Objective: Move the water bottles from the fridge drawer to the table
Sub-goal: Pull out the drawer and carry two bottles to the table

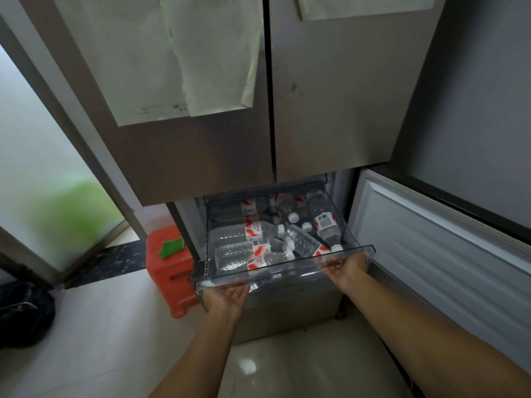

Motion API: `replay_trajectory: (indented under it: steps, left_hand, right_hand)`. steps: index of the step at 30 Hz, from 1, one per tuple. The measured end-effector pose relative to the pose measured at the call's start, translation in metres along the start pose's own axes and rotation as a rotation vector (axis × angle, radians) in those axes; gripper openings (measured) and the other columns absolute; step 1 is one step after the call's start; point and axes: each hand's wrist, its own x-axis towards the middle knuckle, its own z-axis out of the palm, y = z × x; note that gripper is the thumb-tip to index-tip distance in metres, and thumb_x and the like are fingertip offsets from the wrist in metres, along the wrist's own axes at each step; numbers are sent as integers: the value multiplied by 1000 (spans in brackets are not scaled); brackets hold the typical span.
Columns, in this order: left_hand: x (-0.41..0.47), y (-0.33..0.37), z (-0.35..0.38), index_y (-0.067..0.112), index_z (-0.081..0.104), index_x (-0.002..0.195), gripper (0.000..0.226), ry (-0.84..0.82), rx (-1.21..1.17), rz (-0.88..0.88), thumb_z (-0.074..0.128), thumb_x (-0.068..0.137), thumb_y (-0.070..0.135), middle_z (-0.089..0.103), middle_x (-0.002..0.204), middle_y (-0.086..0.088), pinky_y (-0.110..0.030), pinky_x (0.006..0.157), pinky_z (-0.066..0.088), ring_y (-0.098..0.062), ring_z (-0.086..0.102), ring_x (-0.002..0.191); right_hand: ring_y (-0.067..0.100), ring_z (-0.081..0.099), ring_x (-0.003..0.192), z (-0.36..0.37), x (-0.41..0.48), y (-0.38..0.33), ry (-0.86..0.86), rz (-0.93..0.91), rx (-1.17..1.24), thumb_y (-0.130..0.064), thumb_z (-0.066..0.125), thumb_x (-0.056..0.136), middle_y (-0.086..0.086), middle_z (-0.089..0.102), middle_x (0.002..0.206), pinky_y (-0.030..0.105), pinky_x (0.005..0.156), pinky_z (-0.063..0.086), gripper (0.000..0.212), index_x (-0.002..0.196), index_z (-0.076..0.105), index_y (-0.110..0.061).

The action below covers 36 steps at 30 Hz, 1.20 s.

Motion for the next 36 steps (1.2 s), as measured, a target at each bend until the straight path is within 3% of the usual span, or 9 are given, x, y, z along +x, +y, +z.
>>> replay_trajectory:
  steps: [6, 9, 13, 17, 25, 28, 30, 33, 36]
  left_hand:
    - [-21, 7, -14, -12, 28, 135, 68, -65, 41, -33, 20, 101, 46, 42, 130, -35, -47, 110, 36, -46, 45, 126]
    - [-24, 7, -12, -14, 26, 136, 71, -48, 89, -34, 18, 101, 47, 42, 135, -35, -45, 109, 38, -45, 47, 124]
    - [-13, 8, -9, -18, 38, 124, 64, -3, 160, -15, 15, 104, 38, 55, 112, -34, -42, 102, 44, -41, 56, 104]
    - [-6, 10, 3, -17, 41, 115, 71, -14, 187, -2, 11, 102, 46, 57, 101, -34, -42, 103, 44, -42, 56, 105]
    - [24, 23, 23, -20, 33, 128, 80, -49, 198, 9, 13, 100, 52, 57, 96, -33, -40, 81, 56, -39, 60, 97]
    - [23, 20, 20, -12, 36, 126, 71, -49, 240, 27, 14, 100, 51, 58, 98, -31, -39, 65, 58, -38, 62, 89]
    - [23, 20, 14, -3, 40, 117, 62, -51, 334, 20, 12, 100, 50, 61, 97, -28, -42, 69, 58, -38, 63, 86]
    - [21, 26, 5, 2, 47, 99, 61, -41, 518, -2, 12, 100, 52, 65, 85, -22, -42, 69, 52, -35, 62, 78]
    - [19, 36, -1, 5, 54, 91, 59, -29, 676, 7, 18, 101, 50, 67, 66, -15, -36, 62, 46, -30, 60, 67]
  right_hand:
    - [30, 65, 69, -11, -18, -6, -46, 46, -56, -61, 22, 97, 22, 62, 89, 49, 97, 49, 71, 117, 48, 1]
    - [34, 65, 89, -14, -26, -10, -90, 73, -157, -58, 25, 98, 23, 62, 99, 50, 94, 50, 63, 119, 45, -3]
    - [32, 68, 91, -10, -28, -8, -62, 51, -225, -57, 27, 98, 23, 66, 99, 47, 78, 56, 61, 116, 48, -2]
    - [34, 68, 90, 6, -21, -15, -39, 2, -231, -58, 27, 97, 24, 65, 99, 51, 81, 55, 62, 114, 47, -2]
    - [35, 69, 97, 24, 8, -16, -52, 2, -328, -60, 20, 97, 29, 66, 106, 47, 79, 56, 71, 123, 46, 1]
    - [36, 68, 97, 16, 10, -19, -30, -7, -563, -62, 17, 96, 27, 68, 104, 44, 81, 55, 78, 122, 52, 3]
    - [34, 69, 91, 13, 4, -24, -23, -4, -852, -59, 20, 98, 22, 72, 94, 40, 76, 56, 78, 115, 59, 5]
    - [26, 73, 78, 31, -20, -19, -143, -60, -1243, -53, 36, 99, 12, 75, 80, 32, 68, 55, 62, 98, 68, 0]
    - [20, 71, 68, 69, -29, -3, -250, -277, -1322, -44, 53, 95, 11, 74, 77, 31, 62, 55, 46, 89, 69, -1]
